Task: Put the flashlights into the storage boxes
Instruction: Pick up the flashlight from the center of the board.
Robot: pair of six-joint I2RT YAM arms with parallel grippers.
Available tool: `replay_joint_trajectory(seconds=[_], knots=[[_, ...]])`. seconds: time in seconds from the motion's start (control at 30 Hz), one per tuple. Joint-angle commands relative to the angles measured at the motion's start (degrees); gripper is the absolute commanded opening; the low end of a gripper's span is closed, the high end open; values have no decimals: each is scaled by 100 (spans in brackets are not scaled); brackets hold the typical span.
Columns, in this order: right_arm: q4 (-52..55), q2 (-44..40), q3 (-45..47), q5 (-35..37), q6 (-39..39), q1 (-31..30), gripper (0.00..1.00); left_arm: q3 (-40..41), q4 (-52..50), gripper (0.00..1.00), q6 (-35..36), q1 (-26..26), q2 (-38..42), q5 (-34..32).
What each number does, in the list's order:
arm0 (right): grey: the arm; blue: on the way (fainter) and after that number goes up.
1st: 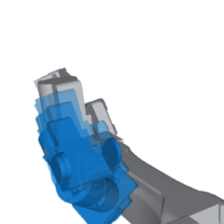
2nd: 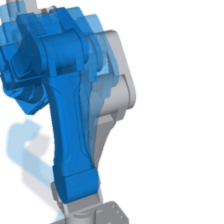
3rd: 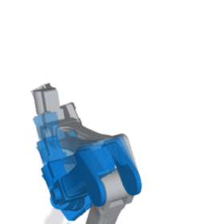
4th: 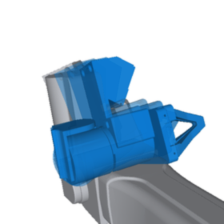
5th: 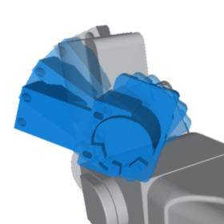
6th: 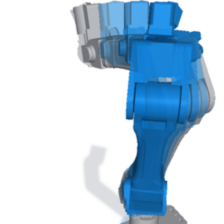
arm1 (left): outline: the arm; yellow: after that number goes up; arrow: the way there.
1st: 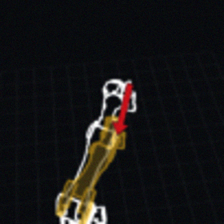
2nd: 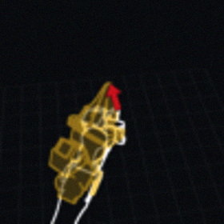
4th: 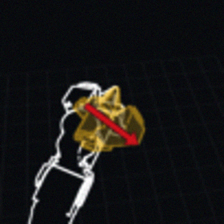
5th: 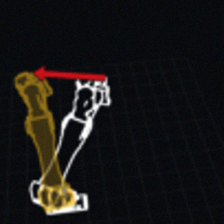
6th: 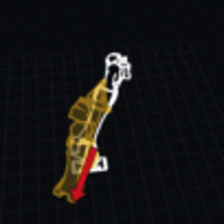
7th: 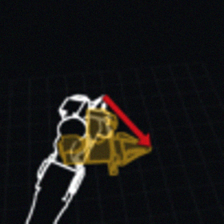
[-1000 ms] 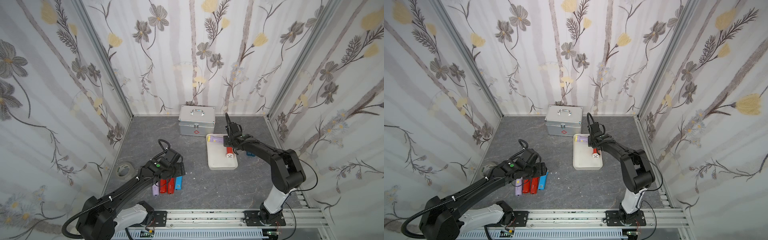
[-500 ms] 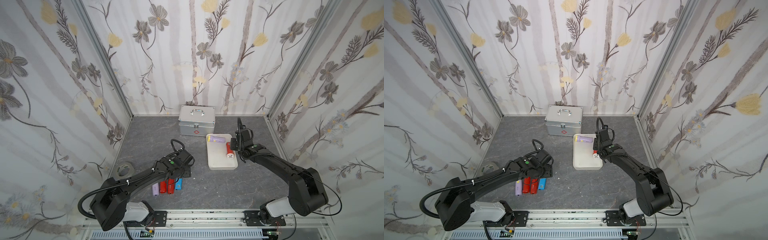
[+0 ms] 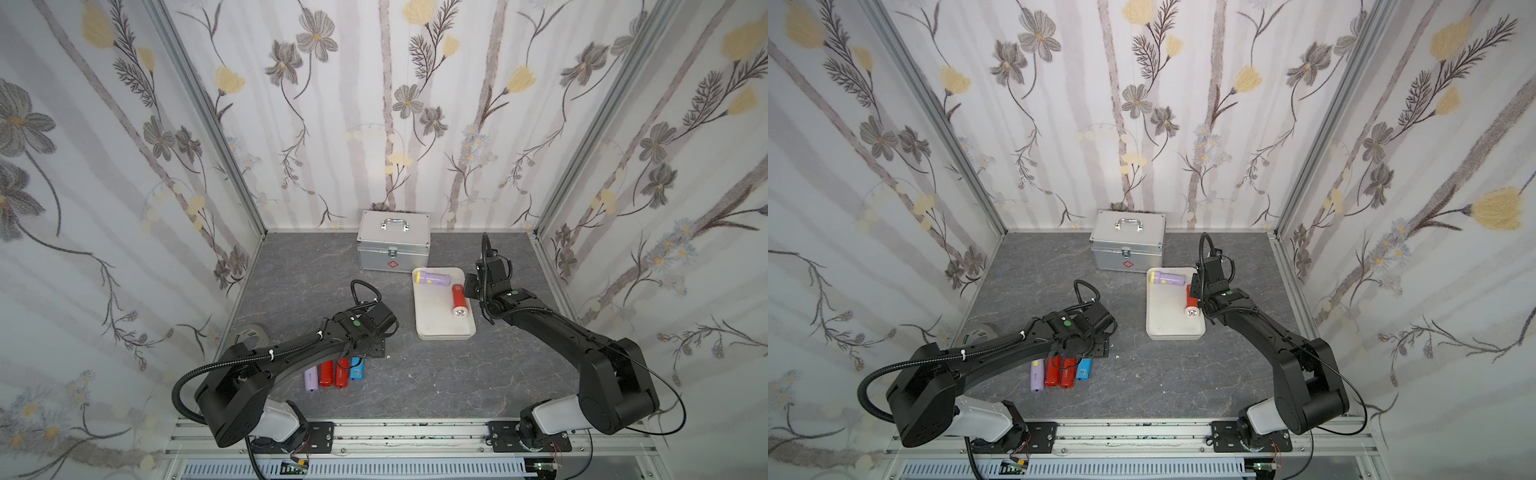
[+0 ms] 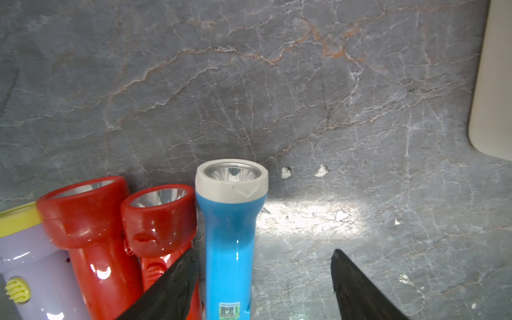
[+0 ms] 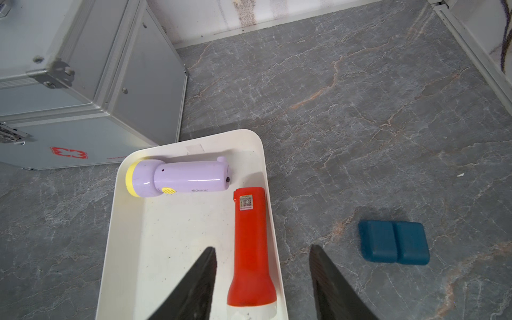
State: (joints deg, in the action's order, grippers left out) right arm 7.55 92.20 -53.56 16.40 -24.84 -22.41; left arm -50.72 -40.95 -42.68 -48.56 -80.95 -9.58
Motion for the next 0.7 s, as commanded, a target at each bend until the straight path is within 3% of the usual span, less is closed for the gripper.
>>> replay_joint_trajectory(seconds=[0.0, 0.37, 0.67], knots=[[-292, -31, 29, -56, -106, 10, 56, 233, 67, 78, -210, 2, 114, -43], [-366, -34, 21, -182, -249, 18, 54, 486, 583, 72, -399, -11, 4, 150], [-394, -268, 142, -144, -267, 51, 54, 329, 781, 71, -431, 0, -688, 196]])
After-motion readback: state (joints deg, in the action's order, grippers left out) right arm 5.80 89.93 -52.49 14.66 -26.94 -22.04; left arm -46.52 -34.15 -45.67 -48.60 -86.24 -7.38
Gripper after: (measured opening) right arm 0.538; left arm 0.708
